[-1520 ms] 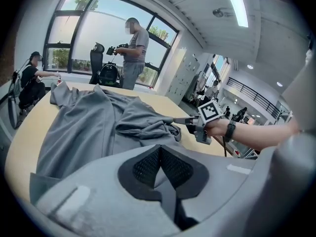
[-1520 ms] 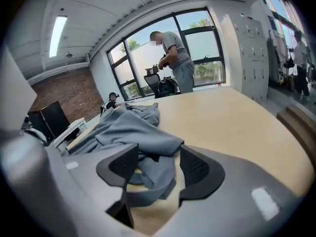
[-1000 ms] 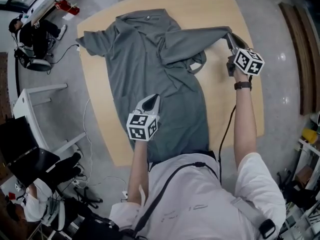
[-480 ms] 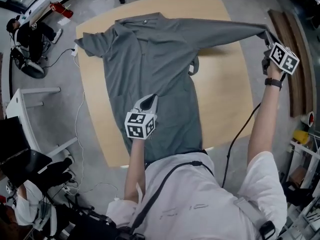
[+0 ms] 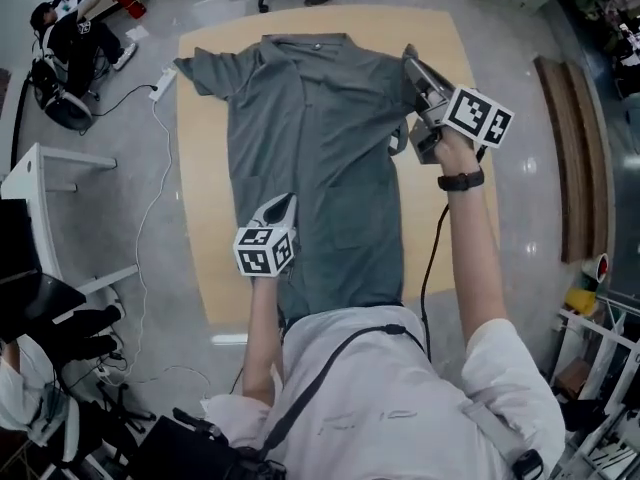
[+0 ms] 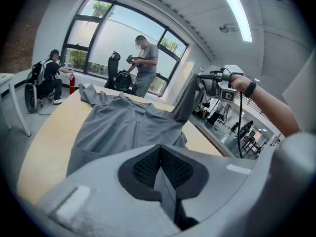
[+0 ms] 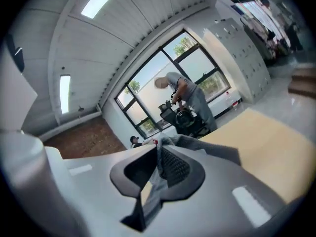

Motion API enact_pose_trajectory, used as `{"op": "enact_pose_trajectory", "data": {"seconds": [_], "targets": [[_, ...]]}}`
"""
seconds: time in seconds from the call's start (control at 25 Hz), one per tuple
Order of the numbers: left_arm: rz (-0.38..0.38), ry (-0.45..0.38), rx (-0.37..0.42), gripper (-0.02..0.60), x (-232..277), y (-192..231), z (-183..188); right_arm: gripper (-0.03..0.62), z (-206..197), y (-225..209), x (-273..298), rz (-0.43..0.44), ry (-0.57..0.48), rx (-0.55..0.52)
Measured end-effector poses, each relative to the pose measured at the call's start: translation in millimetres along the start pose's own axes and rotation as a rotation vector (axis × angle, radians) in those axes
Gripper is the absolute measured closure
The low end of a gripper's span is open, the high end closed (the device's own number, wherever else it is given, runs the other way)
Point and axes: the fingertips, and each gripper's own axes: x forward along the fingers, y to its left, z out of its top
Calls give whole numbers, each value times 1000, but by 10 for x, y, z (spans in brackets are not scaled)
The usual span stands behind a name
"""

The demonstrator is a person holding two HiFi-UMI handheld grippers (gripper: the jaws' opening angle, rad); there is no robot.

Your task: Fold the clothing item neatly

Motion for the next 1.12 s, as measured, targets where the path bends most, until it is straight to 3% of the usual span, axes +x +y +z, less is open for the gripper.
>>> {"op": "enact_pose_trajectory", "data": {"seconds": [0.12,0.36,0.48,0.64,0.76,0.88,0.92,1.0,1.12], "targets": [[50,-28,-49,581,-226,273,-46,565,-663,696,554,109,48,112],[169,-80,-138,581,-706,844,-136,555,-2343,1349,1461,150,284,50],[210,-75,-164,581,-858,1039,-231,429,-3150,1436,1581,184,437,3],[220,-43,-166,581,-821,1139,-320,415,-3447,1350,1238,231,474,-53],[217,-10,-151,580,-631,1168,-327,437,-3436,987,881,187,474,-104],[202,34,-59,573,-315,1135,-179,437,-3374,593,639,122,497,-229],[188,56,-8,540,-168,1102,-105,437,-3340,497,601,106,502,-264],[158,104,117,492,171,1025,42,437,-3278,390,557,90,499,-300],[163,167,325,472,701,1008,193,439,-3278,403,446,93,484,-291]]}}
